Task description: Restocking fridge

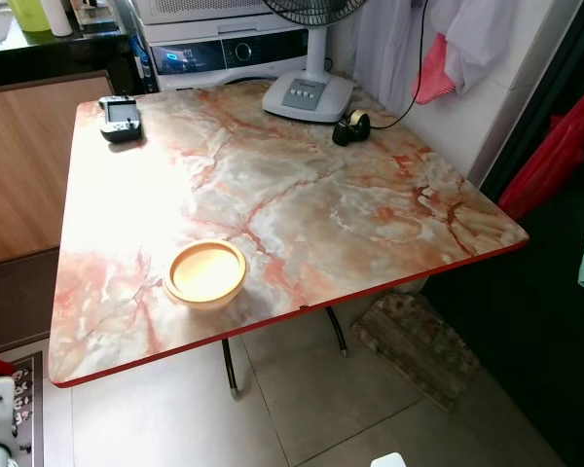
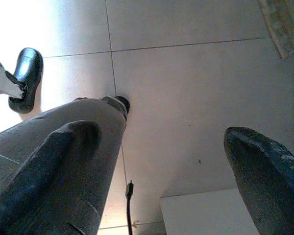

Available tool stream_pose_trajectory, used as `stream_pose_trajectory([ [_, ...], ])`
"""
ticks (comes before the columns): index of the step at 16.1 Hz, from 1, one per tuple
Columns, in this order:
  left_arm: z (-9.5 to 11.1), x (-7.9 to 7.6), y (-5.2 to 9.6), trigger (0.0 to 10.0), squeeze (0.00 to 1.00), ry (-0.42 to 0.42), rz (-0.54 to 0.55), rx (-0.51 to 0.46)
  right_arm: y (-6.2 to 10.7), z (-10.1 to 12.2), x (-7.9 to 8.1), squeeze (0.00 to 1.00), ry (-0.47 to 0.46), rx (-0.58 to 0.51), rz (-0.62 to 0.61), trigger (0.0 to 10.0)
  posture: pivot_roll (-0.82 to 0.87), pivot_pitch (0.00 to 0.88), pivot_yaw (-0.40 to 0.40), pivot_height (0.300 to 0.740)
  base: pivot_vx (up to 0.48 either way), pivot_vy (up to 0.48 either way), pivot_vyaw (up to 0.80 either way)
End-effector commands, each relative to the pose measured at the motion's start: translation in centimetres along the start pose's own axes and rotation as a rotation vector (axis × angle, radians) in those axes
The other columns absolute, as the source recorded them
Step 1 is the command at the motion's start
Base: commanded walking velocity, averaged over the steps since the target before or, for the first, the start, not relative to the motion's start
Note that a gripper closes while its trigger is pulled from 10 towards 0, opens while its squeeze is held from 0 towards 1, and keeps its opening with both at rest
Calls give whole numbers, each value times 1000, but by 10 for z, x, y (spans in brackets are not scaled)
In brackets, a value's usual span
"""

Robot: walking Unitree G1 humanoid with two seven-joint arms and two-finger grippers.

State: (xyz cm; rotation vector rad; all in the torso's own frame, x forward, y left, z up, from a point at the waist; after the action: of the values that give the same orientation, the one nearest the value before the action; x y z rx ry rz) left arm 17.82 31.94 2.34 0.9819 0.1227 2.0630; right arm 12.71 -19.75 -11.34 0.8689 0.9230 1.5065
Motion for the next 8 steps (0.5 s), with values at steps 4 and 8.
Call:
stream_pose_trajectory([
  [4,-31,-44,5,10000,0,-96,-134,-1,1,-13,2,0,-3,43,2,10000,116,35,-26,740,0,0,0],
  [8,-54,-80,7,10000,0,-119,-308,63,1,-14,3,0,-16,40,0,10000,99,16,-18,740,0,0,0],
])
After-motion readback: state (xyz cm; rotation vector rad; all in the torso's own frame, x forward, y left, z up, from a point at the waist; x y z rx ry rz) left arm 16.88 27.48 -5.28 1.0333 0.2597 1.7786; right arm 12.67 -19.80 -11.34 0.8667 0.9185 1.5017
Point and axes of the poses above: a point about 5 cm out from each wrist's last joint towards the gripper, its own y axis pointing back from the gripper into the wrist, its own z axis along the axis of the wrist's last joint, x = y × z, the point moved 1 cm from there along -y, pointing out of the wrist towards the gripper, and after that the axes turned 9 degrees about -y, right-handed, at the moved point
